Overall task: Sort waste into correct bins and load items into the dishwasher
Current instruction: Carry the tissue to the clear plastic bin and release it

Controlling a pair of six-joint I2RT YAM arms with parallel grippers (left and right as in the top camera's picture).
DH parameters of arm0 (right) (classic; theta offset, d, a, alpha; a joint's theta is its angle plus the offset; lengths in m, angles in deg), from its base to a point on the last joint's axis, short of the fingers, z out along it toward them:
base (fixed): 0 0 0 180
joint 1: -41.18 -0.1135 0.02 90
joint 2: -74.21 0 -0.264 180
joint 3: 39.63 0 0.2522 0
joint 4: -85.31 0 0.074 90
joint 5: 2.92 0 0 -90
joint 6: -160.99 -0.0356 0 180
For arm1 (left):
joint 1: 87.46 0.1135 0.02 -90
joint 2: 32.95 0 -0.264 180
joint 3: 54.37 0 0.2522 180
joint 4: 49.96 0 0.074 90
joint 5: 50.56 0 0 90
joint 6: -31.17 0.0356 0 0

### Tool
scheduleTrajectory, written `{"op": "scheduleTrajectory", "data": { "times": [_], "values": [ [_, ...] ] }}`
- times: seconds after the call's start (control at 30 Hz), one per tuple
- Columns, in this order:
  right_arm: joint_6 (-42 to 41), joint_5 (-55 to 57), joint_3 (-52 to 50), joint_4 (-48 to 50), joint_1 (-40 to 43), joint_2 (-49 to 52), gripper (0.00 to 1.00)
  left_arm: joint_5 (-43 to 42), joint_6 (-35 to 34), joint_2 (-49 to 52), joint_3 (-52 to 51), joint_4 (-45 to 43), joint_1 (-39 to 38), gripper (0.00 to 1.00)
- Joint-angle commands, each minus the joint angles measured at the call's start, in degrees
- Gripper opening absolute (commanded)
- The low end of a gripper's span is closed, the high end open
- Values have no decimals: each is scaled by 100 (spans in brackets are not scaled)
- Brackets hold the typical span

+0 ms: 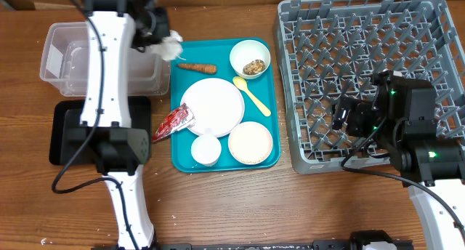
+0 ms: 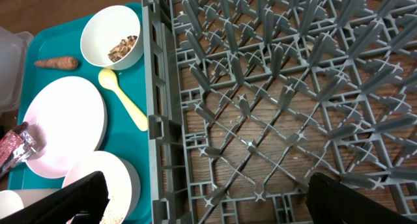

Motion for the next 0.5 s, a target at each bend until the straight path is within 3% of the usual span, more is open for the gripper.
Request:
{"op": "scheduleTrajectory", "data": {
  "times": [0.0,0.27,0.33,0.37,0.4,0.43,0.47],
  "values": [
    [22,-37,175,33,-22,-4,100,426,-85,-94,133,-208,398,4],
    [22,-42,173,26,-22,140,100,898,-229,-83,-372,-916,968,4],
    [22,-81,173,26,-22,208,100,999,-227,-83,-638,-1027,994,12],
    [22,-107,173,26,-22,249,99,1056,-227,-83,-756,-1071,994,27],
    [22,-144,173,26,-22,282,99,1130,-227,-83,-898,-1123,994,52],
    [22,-173,173,26,-22,313,99,1180,-225,-83,-1036,-1196,994,85],
    [22,-197,173,28,-22,341,99,1174,-157,-83,-1161,-1274,999,100]
  ]
}}
